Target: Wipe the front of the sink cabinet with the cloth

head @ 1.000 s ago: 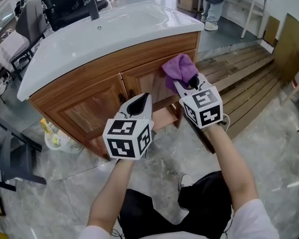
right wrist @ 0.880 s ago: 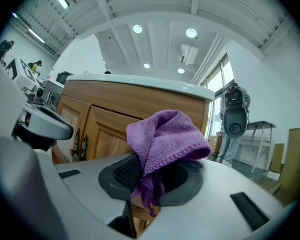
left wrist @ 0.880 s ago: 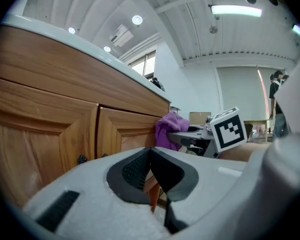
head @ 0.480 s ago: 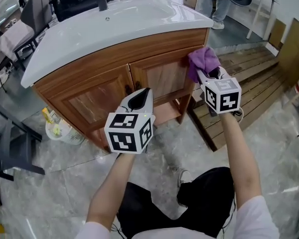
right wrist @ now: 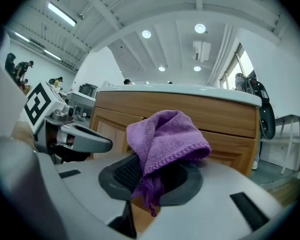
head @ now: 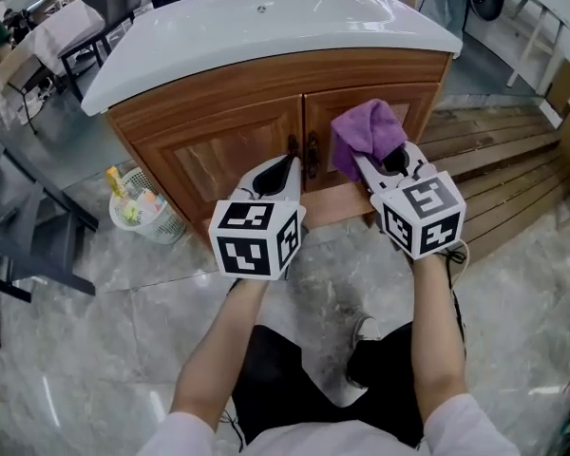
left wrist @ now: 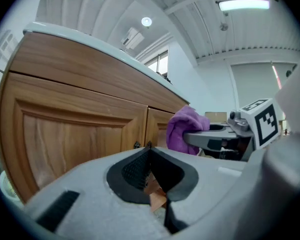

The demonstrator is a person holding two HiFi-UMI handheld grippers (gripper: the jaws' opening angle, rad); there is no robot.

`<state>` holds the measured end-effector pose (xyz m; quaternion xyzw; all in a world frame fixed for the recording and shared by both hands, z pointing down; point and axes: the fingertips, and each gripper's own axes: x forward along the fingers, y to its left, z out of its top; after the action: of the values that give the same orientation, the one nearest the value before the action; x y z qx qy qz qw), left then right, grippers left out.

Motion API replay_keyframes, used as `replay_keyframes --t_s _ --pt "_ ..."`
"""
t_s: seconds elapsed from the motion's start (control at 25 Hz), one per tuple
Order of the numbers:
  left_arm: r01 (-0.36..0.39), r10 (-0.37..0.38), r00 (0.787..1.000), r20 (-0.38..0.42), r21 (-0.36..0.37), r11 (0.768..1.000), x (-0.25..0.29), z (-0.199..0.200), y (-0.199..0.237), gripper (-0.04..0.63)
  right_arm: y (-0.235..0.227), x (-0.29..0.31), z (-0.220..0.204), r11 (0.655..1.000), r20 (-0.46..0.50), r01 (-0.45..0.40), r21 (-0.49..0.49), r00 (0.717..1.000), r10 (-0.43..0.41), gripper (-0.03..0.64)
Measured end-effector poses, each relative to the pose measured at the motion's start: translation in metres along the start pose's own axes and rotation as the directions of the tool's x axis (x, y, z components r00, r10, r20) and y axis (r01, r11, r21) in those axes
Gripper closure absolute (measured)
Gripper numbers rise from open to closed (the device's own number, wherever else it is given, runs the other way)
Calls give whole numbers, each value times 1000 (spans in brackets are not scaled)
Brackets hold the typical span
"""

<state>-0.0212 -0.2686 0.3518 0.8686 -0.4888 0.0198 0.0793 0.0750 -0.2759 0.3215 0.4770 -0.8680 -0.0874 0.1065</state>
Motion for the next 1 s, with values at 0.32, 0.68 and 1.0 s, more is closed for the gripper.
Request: replay_keyframes --t_s 0.32,0.68,1.0 --pt "-165 166 986 9 -8 986 -61 -12 66 591 126 39 21 971 87 -237 41 969 233 545" --pt "-359 359 933 -16 -19 933 -134 -36 137 591 229 82 28 910 115 -413 35 906 407 543" --pt "-477 476 878 -41 -11 879 -181 -54 176 591 298 123 20 870 124 -494 11 864 489 543"
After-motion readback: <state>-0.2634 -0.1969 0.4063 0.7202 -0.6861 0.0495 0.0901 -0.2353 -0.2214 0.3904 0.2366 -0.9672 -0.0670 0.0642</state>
